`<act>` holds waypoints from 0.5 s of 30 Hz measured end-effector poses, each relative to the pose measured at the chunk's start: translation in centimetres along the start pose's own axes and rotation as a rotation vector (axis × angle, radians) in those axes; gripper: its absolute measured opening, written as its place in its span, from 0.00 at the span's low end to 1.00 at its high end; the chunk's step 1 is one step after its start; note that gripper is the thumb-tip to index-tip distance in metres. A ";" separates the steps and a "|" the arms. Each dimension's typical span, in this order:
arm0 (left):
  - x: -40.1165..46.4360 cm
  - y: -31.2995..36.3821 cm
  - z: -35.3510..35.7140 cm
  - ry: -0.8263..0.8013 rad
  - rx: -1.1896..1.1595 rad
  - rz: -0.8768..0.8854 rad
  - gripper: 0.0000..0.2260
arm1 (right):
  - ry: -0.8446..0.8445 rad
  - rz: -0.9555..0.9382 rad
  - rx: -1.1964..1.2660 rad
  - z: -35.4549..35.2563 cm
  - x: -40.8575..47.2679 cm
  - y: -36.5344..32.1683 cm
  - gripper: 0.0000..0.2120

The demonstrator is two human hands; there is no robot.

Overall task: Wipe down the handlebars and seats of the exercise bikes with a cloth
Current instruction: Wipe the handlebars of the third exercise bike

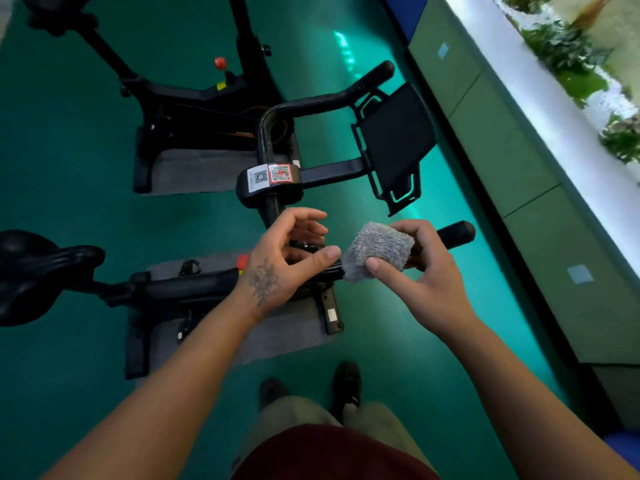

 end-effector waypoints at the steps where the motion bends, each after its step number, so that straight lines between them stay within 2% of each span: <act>1: 0.2 0.2 0.8 -0.032 -0.004 0.009 0.23 | 0.030 0.003 0.014 -0.7 -0.5 0.3 0.18; 11: -0.2 2.4 10.8 -0.266 -0.036 0.050 0.23 | 0.223 0.039 0.159 -8.9 -5.0 4.9 0.18; 15: -0.2 3.3 15.0 -0.275 -0.002 0.084 0.24 | 0.246 0.045 0.168 -12.8 -5.9 7.6 0.20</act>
Point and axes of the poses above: each hand's wrist, its own x-axis towards the middle knuckle, its own z-axis out of the palm, y = z × x, the point moved 5 cm from there along x, towards the middle knuckle, and after that the axes turned 15 degrees about z, right-handed, at the moved point
